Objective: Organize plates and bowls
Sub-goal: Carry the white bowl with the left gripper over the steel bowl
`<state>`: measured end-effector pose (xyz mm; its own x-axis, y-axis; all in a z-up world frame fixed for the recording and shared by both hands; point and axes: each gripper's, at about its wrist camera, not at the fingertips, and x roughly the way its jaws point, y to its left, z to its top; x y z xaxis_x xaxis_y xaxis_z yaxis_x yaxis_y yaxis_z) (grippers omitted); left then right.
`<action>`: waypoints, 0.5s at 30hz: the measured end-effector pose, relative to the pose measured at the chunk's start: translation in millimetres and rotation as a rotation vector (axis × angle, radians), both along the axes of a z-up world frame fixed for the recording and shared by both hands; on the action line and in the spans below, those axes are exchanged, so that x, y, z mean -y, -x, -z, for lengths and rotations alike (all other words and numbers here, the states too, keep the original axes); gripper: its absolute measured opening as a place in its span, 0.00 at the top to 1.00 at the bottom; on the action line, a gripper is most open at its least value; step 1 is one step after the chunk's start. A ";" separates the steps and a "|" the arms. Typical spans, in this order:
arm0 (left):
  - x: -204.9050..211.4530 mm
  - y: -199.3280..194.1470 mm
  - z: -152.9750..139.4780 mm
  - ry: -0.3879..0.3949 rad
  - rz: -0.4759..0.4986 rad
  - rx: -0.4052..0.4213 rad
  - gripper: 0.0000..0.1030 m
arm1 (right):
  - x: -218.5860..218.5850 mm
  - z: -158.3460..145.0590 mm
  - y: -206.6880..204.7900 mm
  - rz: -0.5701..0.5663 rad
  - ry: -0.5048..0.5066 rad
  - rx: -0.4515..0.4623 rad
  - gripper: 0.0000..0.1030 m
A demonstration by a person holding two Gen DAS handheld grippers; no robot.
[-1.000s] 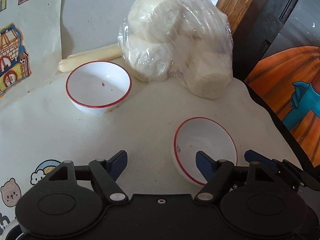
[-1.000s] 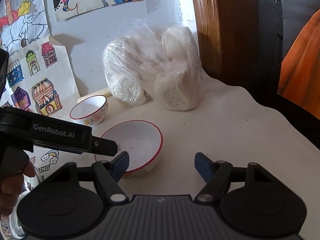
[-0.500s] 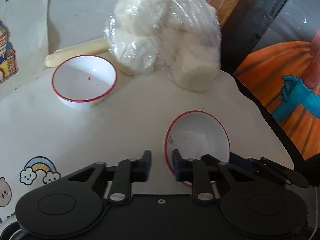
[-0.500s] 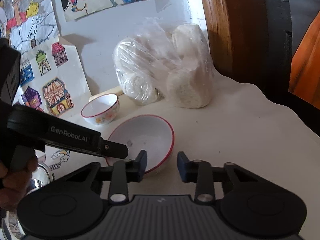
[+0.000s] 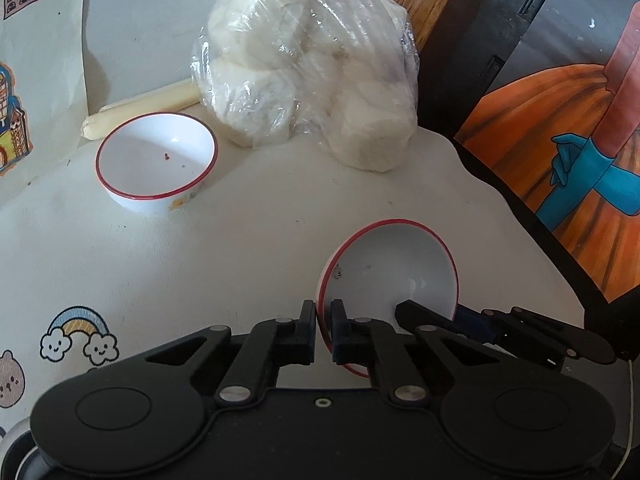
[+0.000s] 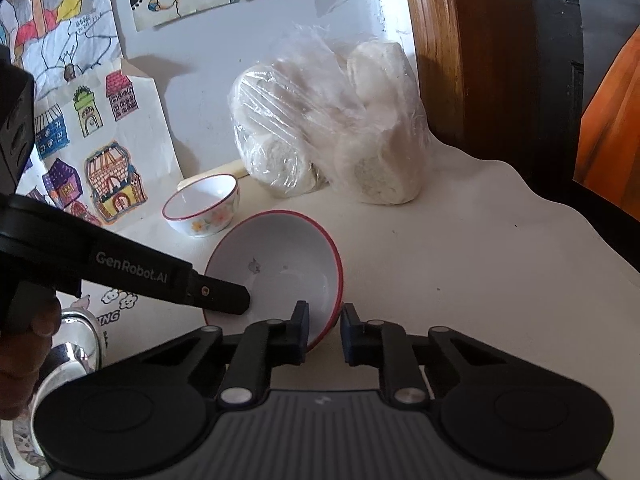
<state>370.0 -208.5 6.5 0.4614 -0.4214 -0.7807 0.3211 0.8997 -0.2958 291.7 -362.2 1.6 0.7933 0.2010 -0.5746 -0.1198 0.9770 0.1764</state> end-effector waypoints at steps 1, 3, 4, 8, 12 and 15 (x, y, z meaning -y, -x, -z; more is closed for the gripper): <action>-1.0 1.7 -0.5 0.004 0.000 0.004 0.94 | 0.6 -1.0 1.0 -0.001 -0.002 0.005 0.83; -2.4 5.1 -4.0 0.010 0.001 0.013 0.94 | 0.7 -3.4 5.2 0.003 -0.010 0.017 0.83; -3.5 7.0 -5.8 0.013 0.000 0.016 0.94 | 0.8 -4.4 6.7 0.004 -0.013 0.022 0.83; -9.2 18.4 -18.3 0.029 -0.006 0.041 0.94 | -0.8 -11.2 16.9 0.000 -0.025 0.047 0.83; -16.5 31.9 -30.8 0.048 -0.017 0.064 0.94 | -3.9 -22.3 29.7 -0.006 -0.039 0.078 0.83; -24.3 43.3 -39.8 0.065 -0.027 0.078 0.94 | -7.4 -31.3 39.5 -0.015 -0.044 0.101 0.83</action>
